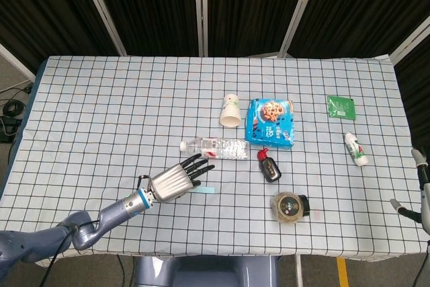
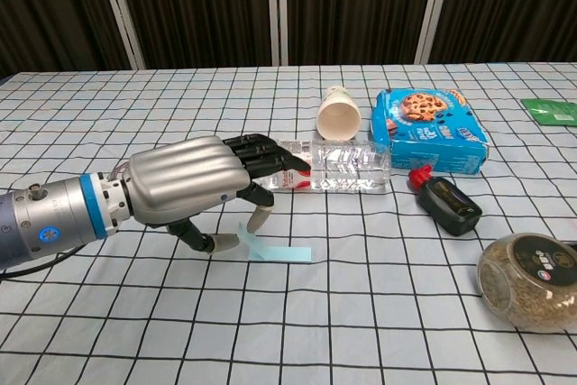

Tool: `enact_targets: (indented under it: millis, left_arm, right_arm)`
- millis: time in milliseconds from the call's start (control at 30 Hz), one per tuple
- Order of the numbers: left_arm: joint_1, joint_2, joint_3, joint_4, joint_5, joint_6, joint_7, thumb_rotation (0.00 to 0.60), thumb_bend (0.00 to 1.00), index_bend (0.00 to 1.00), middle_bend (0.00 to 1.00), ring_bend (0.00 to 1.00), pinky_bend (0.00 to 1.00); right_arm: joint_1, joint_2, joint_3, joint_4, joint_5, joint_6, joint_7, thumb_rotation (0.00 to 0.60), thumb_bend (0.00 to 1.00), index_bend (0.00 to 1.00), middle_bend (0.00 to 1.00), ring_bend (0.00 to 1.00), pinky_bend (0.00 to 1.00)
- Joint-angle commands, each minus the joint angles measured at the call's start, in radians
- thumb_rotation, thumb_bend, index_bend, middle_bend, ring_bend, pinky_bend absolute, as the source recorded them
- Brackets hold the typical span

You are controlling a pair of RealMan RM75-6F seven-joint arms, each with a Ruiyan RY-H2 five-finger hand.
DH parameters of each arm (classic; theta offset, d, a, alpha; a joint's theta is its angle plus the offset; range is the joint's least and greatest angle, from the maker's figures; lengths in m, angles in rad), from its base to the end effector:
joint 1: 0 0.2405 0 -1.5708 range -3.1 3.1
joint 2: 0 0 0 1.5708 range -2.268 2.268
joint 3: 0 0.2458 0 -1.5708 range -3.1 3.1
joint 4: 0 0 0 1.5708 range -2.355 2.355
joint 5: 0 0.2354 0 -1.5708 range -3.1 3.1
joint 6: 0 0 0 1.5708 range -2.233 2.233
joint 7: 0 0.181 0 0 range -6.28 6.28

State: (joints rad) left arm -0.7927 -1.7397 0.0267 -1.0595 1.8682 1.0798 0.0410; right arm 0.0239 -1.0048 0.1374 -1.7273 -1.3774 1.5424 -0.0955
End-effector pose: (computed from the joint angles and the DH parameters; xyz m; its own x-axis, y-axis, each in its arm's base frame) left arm -0.1114 0.3188 -0.1226 0.6514 -0.0106 0.7587 0.3873 -0.8552 -0.3445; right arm -0.3158 -0.2168 0.1880 0.4731 0.1022 0.8751 -0.8762 0.1580 0.4552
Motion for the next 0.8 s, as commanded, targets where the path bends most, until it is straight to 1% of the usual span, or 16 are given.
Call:
enact_targets:
  millis: [33, 100, 367, 500, 667, 800]
  left_arm:
    - [-0.005, -0.005, 0.004, 0.008, -0.008, -0.002, 0.003, 0.600, 0.37, 0.52, 0.00, 0.00, 0.00]
    - [-0.008, -0.008, 0.006, 0.010, -0.013, -0.003, 0.003, 0.600, 0.37, 0.52, 0.00, 0.00, 0.00]
    - [-0.019, -0.022, 0.004, 0.008, -0.046, -0.021, 0.042, 0.600, 0.45, 0.54, 0.00, 0.00, 0.00]
    - [-0.025, -0.025, 0.002, 0.003, -0.065, -0.033, 0.049, 0.600, 0.45, 0.54, 0.00, 0.00, 0.00]
    - [-0.032, -0.030, 0.004, -0.003, -0.074, -0.033, 0.052, 0.600, 0.45, 0.59, 0.00, 0.00, 0.00]
    - [-0.035, -0.030, 0.010, -0.008, -0.076, -0.031, 0.056, 0.600, 0.46, 0.59, 0.00, 0.00, 0.00]
  right_arm:
    - [0.000, 0.001, 0.000, 0.000, 0.000, 0.000, 0.002, 0.600, 0.00, 0.05, 0.00, 0.00, 0.00]
    - [0.000, 0.002, 0.000, -0.001, 0.000, 0.000, 0.003, 0.600, 0.00, 0.05, 0.00, 0.00, 0.00]
    - [-0.002, 0.005, 0.001, -0.003, -0.002, 0.003, 0.008, 0.600, 0.00, 0.05, 0.00, 0.00, 0.00]
    - [-0.003, 0.006, 0.001, -0.003, -0.004, 0.005, 0.010, 0.600, 0.00, 0.05, 0.00, 0.00, 0.00]
    - [-0.004, 0.007, 0.002, -0.003, -0.005, 0.008, 0.013, 0.600, 0.00, 0.05, 0.00, 0.00, 0.00]
    - [-0.004, 0.008, 0.002, -0.003, -0.008, 0.009, 0.014, 0.600, 0.00, 0.05, 0.00, 0.00, 0.00]
